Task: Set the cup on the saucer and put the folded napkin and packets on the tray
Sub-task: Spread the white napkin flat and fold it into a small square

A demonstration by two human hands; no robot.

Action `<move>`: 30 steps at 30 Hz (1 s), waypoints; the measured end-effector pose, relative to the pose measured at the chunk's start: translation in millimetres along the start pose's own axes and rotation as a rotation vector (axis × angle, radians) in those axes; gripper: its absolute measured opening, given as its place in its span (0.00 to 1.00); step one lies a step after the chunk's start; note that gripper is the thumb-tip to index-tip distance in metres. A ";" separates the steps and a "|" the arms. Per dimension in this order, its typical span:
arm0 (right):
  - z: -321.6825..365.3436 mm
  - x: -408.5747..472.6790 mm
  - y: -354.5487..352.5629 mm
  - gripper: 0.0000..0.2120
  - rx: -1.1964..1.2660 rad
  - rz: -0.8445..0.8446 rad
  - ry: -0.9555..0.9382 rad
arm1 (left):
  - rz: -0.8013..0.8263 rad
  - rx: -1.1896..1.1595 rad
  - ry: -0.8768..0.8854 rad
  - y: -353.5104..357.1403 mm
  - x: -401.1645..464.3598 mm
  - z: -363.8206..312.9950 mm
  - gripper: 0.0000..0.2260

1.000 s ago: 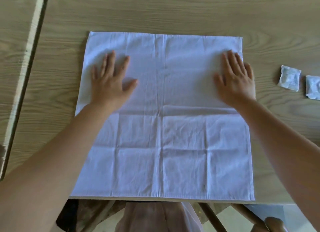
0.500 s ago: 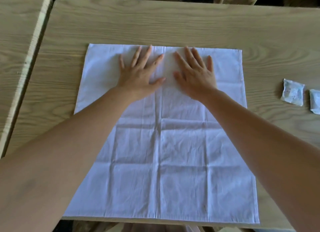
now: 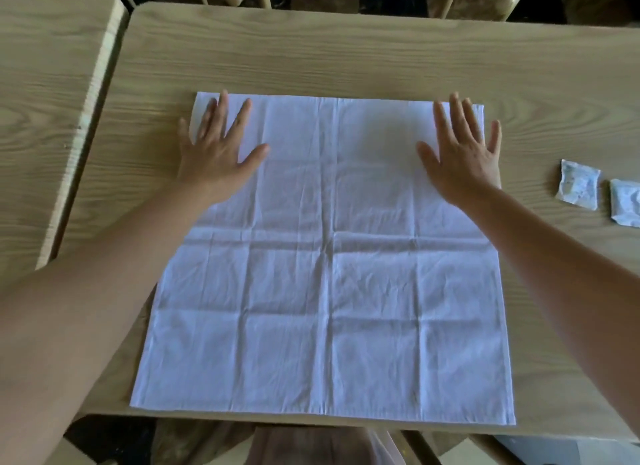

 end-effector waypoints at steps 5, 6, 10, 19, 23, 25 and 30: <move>57.0 -109.2 -17.7 0.29 0.064 -0.038 -0.260 | -0.066 -0.070 0.283 -21.9 -118.4 -13.1 0.32; 65.4 -135.0 -18.7 0.28 0.074 -0.029 -0.304 | -0.051 -0.059 0.340 -21.8 -146.2 -12.1 0.33; 91.9 -222.7 -14.5 0.27 0.032 0.036 -0.476 | 0.040 -0.002 0.523 -11.3 -242.6 1.4 0.34; 92.9 -288.3 -2.0 0.26 0.040 0.176 -0.452 | 0.154 0.071 0.508 5.1 -298.6 38.5 0.26; 96.5 -296.5 -5.4 0.21 0.050 0.119 -0.497 | 0.143 0.077 0.540 2.0 -299.2 38.3 0.23; 97.2 -300.6 -9.7 0.17 0.060 0.062 -0.541 | 0.109 0.032 0.581 -3.6 -300.0 35.5 0.18; 90.4 -306.4 -20.6 0.14 0.092 0.058 -0.557 | 0.063 -0.084 0.694 -22.5 -308.1 29.1 0.18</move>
Point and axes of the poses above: each hand's wrist, its own x-axis towards the middle knuckle, its own y-axis out of the palm, z = x × y, the point moved 6 cm from there along x, towards the middle knuckle, and after that the axes turned 9 degrees about -y, right-handed, at the moved point
